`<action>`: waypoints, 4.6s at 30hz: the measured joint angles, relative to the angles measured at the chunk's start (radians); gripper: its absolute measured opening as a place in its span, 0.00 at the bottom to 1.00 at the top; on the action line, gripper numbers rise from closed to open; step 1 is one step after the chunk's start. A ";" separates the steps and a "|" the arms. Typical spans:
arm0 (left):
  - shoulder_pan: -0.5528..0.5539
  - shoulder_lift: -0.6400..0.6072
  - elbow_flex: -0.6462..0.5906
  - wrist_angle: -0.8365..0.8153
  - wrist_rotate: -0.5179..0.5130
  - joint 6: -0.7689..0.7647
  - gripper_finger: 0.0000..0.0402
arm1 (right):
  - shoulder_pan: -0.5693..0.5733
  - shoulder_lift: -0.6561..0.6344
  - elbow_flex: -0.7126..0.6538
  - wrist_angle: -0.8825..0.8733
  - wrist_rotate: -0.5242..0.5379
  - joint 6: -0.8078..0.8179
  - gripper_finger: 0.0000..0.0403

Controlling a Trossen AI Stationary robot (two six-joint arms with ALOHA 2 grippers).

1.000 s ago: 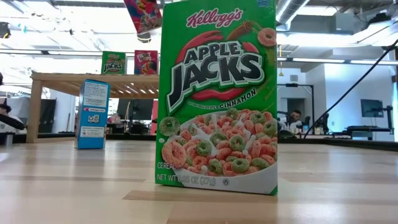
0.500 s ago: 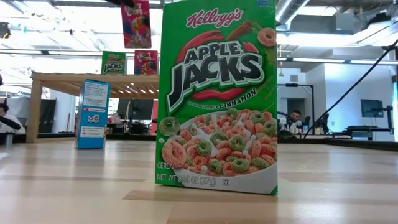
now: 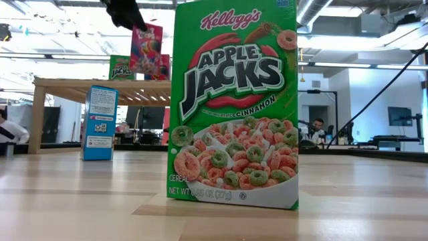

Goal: Stack cereal on shelf
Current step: Put the top red cereal box on the shelf aligned with the other red cereal box

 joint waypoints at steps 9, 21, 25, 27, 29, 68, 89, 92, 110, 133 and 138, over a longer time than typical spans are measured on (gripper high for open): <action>0.100 0.079 0.000 0.000 0.137 0.024 0.45 | 0.000 0.000 0.000 0.000 0.000 0.000 0.72; 0.149 0.123 0.000 0.008 0.159 0.026 0.45 | 0.000 0.000 0.000 -0.001 0.000 0.000 0.72; 0.163 0.123 0.000 0.009 0.159 0.026 0.45 | 0.000 0.000 0.000 -0.001 0.000 0.000 0.72; 0.166 0.123 -0.001 0.009 0.159 0.026 0.45 | 0.000 0.000 0.000 -0.001 0.000 0.000 0.72; 0.166 0.123 -0.001 0.014 0.159 0.025 0.45 | 0.000 0.000 0.000 -0.001 0.000 0.000 0.72; 0.166 0.096 -0.001 0.086 0.097 -0.053 0.54 | 0.000 0.000 0.000 0.000 0.000 0.000 0.72; 0.159 -0.128 -0.001 -0.083 0.177 -0.157 0.54 | 0.000 0.000 0.000 0.000 0.000 0.000 0.72; 0.133 -0.170 -0.028 -0.130 0.194 -0.182 0.54 | 0.000 0.000 0.000 0.000 0.000 0.000 0.72; 0.034 -0.249 -0.414 0.138 -0.025 -0.233 0.54 | 0.000 0.000 0.000 0.000 0.000 0.000 0.72; 0.034 -0.094 -0.414 0.256 -0.089 -0.228 0.54 | 0.000 0.000 0.000 0.000 0.000 0.000 0.72; 0.034 -0.101 -0.414 0.257 -0.119 -0.244 0.54 | 0.000 0.000 0.000 0.000 0.000 0.000 0.72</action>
